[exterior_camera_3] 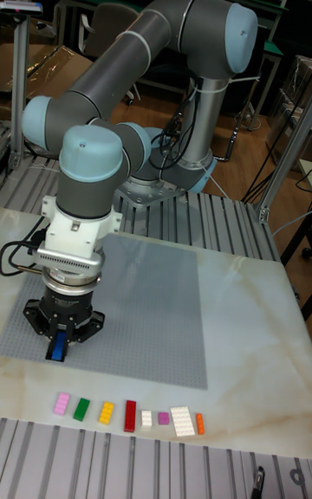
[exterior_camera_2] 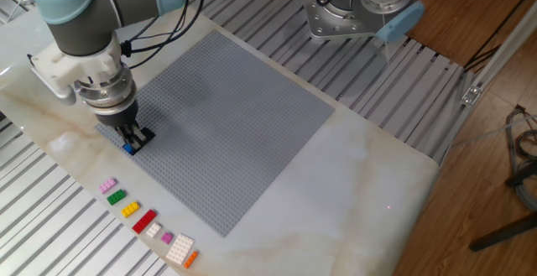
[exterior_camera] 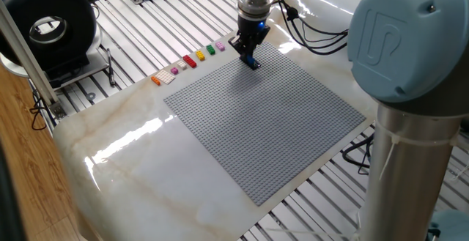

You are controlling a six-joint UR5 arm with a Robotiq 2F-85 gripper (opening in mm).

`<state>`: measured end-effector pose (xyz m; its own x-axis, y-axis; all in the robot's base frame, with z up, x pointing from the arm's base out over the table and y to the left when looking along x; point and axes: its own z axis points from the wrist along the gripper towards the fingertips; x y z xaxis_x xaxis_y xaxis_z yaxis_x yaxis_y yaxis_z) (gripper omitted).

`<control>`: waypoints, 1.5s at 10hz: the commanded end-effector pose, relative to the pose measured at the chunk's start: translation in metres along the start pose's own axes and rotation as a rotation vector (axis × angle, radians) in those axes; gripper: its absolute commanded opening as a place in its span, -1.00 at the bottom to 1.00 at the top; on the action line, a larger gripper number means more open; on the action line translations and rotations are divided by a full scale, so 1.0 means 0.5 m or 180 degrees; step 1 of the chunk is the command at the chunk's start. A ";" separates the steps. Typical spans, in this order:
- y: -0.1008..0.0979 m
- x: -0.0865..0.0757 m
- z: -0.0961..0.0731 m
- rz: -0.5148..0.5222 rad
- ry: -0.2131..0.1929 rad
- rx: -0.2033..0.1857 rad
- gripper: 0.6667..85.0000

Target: Stack small Lego blocks one on top of the other

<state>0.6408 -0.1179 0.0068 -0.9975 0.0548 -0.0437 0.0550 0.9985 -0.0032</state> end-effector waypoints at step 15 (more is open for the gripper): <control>0.008 -0.097 -0.028 0.0622 -0.0653 -0.0218 -0.99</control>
<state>0.6639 -0.1144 0.0075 -0.9828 0.1316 -0.1294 0.1272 0.9910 0.0418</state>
